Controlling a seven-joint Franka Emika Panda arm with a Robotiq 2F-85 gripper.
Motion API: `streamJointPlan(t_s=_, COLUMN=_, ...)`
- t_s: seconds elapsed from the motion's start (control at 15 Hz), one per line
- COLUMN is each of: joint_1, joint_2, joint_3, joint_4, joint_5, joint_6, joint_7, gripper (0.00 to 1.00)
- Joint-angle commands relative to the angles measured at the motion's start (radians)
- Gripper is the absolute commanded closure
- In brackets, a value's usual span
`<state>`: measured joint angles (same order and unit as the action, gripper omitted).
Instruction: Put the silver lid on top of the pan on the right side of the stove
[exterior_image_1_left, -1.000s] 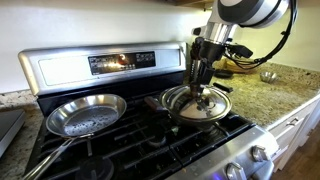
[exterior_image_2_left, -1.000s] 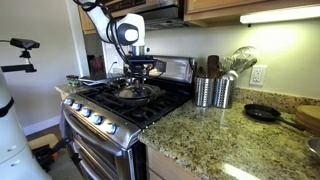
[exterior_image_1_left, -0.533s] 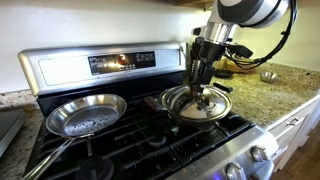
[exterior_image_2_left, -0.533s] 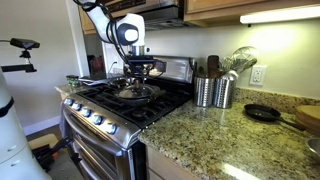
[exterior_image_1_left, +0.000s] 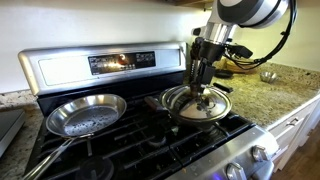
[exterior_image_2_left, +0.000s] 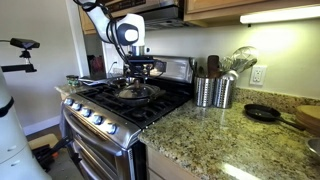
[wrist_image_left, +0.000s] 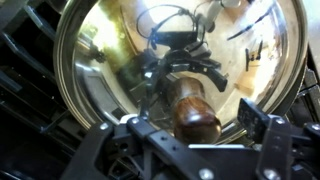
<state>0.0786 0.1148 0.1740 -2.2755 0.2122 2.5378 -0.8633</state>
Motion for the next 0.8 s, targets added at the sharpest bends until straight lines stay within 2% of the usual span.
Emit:
streamJointPlan(t_s=0.0, joint_1=-0.005, joint_2=0.005, joint_3=0.004, joint_4=0.015, joint_5=0.018, joint_6=-0.008, joint_7=-0.036, gripper=0.00)
streamJointPlan(t_s=0.6, joint_1=-0.011, joint_2=0.064, joint_3=0.020, joint_4=0.065, joint_5=0.075, joint_6=-0.001, joint_7=-0.105, gripper=0.00)
streamJointPlan(t_s=0.67, joint_1=-0.009, joint_2=0.066, joint_3=0.022, joint_4=0.069, joint_5=0.066, joint_6=-0.007, joint_7=-0.093, gripper=0.25)
streamJointPlan(t_s=0.73, joint_1=-0.009, joint_2=0.069, joint_3=0.025, joint_4=0.070, joint_5=0.063, joint_6=-0.009, joint_7=-0.089, gripper=0.26)
